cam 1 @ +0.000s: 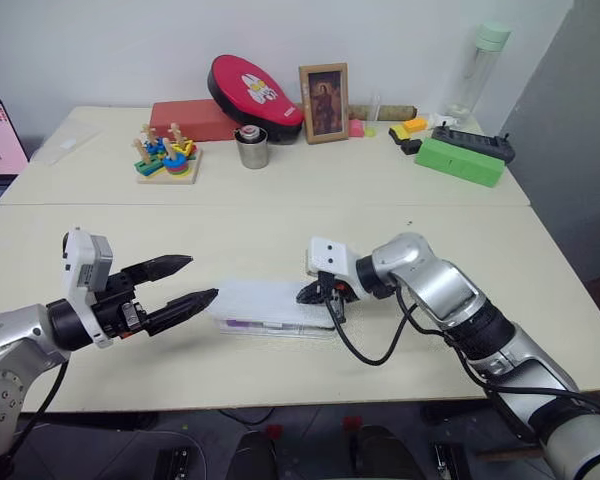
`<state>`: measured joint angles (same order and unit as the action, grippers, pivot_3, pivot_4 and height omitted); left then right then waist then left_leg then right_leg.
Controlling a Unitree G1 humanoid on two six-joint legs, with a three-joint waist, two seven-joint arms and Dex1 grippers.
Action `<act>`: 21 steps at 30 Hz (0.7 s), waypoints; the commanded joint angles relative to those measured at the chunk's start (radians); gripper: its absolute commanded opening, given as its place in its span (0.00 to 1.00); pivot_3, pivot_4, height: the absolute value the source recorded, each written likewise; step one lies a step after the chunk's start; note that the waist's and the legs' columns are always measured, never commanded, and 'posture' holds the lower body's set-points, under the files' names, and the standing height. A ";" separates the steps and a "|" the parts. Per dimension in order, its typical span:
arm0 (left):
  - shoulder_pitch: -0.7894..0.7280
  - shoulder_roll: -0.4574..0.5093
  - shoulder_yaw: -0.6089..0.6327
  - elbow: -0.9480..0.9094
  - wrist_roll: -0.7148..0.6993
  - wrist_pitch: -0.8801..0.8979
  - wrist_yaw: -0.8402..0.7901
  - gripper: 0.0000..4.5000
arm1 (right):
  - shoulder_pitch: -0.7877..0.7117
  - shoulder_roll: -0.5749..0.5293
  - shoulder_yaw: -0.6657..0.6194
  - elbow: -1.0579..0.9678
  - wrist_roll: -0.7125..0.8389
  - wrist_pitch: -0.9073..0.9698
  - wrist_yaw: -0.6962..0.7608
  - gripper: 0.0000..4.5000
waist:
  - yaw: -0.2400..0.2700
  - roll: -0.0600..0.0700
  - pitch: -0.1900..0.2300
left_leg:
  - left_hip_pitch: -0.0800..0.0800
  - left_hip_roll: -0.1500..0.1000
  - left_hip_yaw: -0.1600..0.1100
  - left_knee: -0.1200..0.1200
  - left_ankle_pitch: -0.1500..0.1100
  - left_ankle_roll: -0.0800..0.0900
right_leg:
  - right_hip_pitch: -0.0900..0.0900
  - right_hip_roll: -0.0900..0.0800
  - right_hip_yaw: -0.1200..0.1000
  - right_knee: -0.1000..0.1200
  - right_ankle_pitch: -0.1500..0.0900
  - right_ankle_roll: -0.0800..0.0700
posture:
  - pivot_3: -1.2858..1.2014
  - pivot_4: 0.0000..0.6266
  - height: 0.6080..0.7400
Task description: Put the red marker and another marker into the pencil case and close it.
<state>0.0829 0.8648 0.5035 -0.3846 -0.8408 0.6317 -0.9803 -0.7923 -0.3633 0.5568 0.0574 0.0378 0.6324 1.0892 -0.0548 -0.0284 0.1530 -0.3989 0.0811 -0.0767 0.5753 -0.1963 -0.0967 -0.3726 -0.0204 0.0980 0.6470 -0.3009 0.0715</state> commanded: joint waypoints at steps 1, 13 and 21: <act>-0.010 0.022 0.003 -0.025 0.000 0.000 -0.007 1.00 | 0.015 -0.003 0.028 0.040 -0.030 -0.025 -0.004 0.01 | 0.000 0.000 0.000 | 0.000 0.000 0.000 0.000 0.000 0.000 | 0.000 0.000 0.000 0.000 0.000 0.000 | 0.52 0.24 1.00; -0.048 0.007 -0.003 -0.022 0.010 0.016 0.061 1.00 | 0.042 0.011 -0.037 0.008 0.026 -0.005 0.004 0.01 | 0.000 -0.001 -0.001 | 0.003 0.000 0.000 0.000 0.000 0.000 | 0.001 0.000 0.000 0.000 0.000 0.000 | 0.52 0.24 1.00; -0.186 -0.065 -0.055 0.108 0.165 -0.050 0.278 1.00 | 0.031 0.029 -0.344 -0.080 0.165 0.002 -0.135 0.01 | 0.006 -0.002 -0.001 | 0.000 0.000 0.000 0.000 0.000 0.000 | 0.002 0.000 0.000 0.000 0.000 0.000 | 0.52 0.24 1.00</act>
<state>-0.0758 0.8027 0.4513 -0.3139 -0.7421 0.6300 -0.7573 -0.7407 -0.3382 0.3324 0.0200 0.1527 0.6480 1.0126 -0.0484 -0.0303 0.1517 -0.3986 0.0810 -0.0769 0.5756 -0.1962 -0.0968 -0.3704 -0.0203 0.0978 0.6474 -0.3007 0.0717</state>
